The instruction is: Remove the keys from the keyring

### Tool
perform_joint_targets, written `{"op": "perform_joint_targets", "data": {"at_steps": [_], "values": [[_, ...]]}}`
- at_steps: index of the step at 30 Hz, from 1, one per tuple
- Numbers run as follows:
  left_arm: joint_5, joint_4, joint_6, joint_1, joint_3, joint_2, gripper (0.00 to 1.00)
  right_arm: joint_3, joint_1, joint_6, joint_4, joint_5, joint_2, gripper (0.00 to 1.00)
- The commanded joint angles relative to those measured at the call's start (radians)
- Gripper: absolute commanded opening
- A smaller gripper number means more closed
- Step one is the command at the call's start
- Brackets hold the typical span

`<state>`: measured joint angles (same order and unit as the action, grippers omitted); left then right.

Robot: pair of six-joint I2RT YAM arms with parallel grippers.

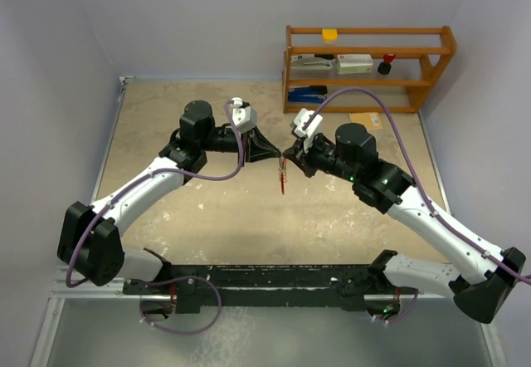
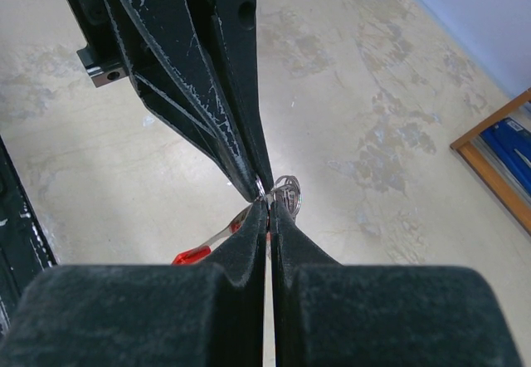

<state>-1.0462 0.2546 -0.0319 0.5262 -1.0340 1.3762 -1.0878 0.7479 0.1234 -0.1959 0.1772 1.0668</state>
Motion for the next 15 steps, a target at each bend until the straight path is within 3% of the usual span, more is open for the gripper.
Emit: {"op": "perform_joint_targets", "data": {"at_steps": [1,15], "values": [[-0.04,0.049,0.023,0.016,-0.006,-0.038,0.0,-0.001,0.004,-0.009,0.077,0.027,-0.001,0.0],[-0.026,0.066,0.074,0.04,0.039,-0.113,0.0,0.0,0.005,-0.012,0.074,0.021,0.011,0.0]]}}
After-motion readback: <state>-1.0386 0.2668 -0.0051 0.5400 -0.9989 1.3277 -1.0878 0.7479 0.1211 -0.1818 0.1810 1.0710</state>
